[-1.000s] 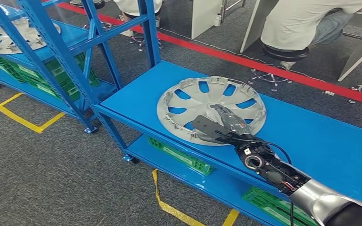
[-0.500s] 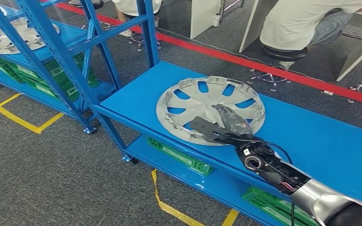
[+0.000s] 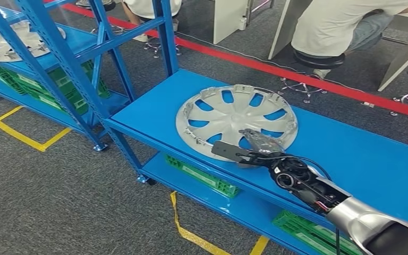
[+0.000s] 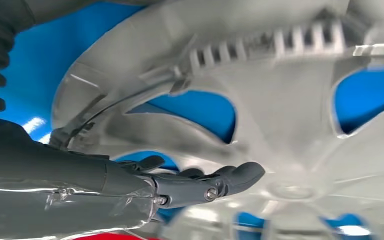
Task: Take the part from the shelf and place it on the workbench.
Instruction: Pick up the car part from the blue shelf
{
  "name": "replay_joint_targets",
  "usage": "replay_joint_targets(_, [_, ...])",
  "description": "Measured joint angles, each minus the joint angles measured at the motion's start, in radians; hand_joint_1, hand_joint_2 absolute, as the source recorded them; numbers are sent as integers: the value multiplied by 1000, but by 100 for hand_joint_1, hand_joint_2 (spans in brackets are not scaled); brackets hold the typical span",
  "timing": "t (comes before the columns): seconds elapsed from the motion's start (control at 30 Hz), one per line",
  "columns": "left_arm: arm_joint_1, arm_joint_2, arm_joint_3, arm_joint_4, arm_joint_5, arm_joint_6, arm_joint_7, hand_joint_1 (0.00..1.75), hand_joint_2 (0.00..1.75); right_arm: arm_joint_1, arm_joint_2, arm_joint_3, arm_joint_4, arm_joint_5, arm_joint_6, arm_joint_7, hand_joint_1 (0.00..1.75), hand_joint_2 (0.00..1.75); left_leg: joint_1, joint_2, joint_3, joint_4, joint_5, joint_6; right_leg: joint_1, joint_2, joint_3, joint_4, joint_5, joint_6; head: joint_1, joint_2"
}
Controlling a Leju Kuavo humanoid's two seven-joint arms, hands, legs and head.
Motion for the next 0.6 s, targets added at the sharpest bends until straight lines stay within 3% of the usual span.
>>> replay_joint_targets(0.4, [-7, -4, 0, 0, -15, 3, 17, 0, 0, -102, 11, 36, 211, -60, -8, -47, 3, 175, 0, 0, 9, 0, -1, -1, 0, 0, 8, -1, -2, -2, 0, 0])
replay_joint_targets(0.53, [-13, -6, 0, 0, -24, 3, 18, 0, 0, -118, 15, 49, 250, -79, -9, -59, 140, 175, 1, 0, 14, 0, -1, -1, 0, 0, 12, -1, -3, -3, 0, 0])
replay_joint_targets(0.6, [-16, -7, 0, 0, -28, 3, 18, 0, 0, -124, 17, 55, 265, -88, -10, -66, 149, 175, 1, 0, 16, 0, -1, -1, 0, 0, 14, -1, -4, -4, 0, 0])
